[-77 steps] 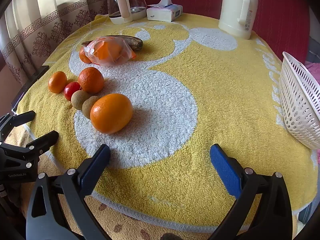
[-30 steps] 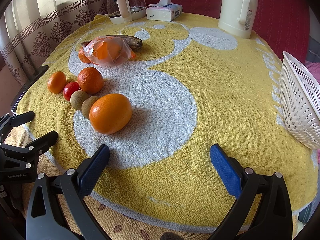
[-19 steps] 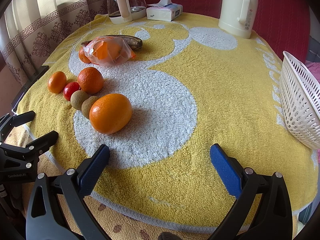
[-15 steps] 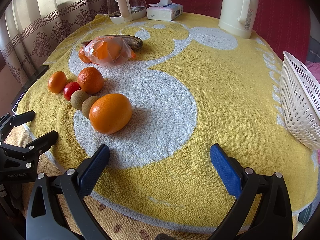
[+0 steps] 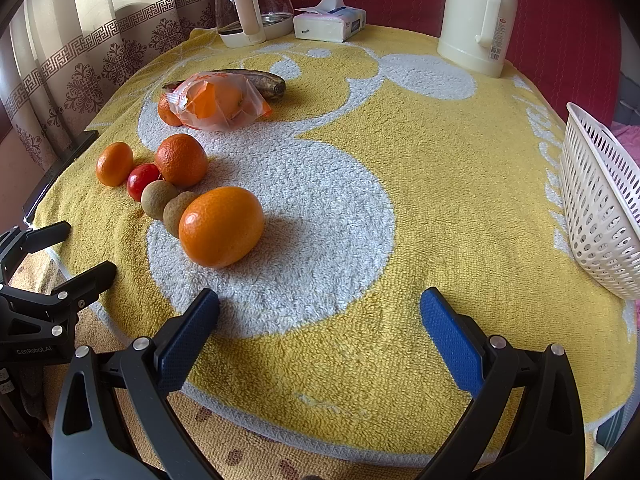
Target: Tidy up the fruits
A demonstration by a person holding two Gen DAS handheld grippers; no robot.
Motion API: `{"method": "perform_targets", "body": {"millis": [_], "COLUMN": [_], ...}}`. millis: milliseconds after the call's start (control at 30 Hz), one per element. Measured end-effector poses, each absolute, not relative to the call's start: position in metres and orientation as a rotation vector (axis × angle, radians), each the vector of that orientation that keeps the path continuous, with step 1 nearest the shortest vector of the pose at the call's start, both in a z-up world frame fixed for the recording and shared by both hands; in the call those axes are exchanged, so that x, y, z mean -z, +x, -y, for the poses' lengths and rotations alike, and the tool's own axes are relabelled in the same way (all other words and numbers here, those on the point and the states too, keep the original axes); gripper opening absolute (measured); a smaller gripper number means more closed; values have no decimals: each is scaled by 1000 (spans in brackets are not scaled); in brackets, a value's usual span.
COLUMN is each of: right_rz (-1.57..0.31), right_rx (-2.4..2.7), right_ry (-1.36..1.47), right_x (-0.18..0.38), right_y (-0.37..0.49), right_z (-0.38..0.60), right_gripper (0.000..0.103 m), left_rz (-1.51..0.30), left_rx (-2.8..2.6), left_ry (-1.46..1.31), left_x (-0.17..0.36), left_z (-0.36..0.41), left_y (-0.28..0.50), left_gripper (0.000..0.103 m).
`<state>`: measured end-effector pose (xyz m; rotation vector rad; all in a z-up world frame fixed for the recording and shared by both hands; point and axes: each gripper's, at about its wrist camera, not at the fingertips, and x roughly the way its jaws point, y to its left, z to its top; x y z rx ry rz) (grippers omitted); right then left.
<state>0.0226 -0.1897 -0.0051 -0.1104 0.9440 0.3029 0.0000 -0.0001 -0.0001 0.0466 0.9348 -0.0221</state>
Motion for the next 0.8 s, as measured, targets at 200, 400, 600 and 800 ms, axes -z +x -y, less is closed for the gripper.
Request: {"method": "perform_targets", "body": {"millis": [200,400,600,800], "right_rz": [-944,-943,-940,-907], "right_rx": [-304,-305,-316,-364], "right_ry": [-109,-107,-91,-20], "right_x": [6,5,3,-1], "right_y": [22,22,21,19], "right_z": [190,191,194,204], "right_gripper": [101,101,101,101], "left_rz": [-935,-935,-923,-841], "left_rx": [22,22,42,120], "left_ry": [47,47,32,-82], "left_x": [0,0,-2,-19], "left_z": [0,0,-3,-24], "left_y": [0,0,-2,-15], "left_gripper": [98,98,98,98]}}
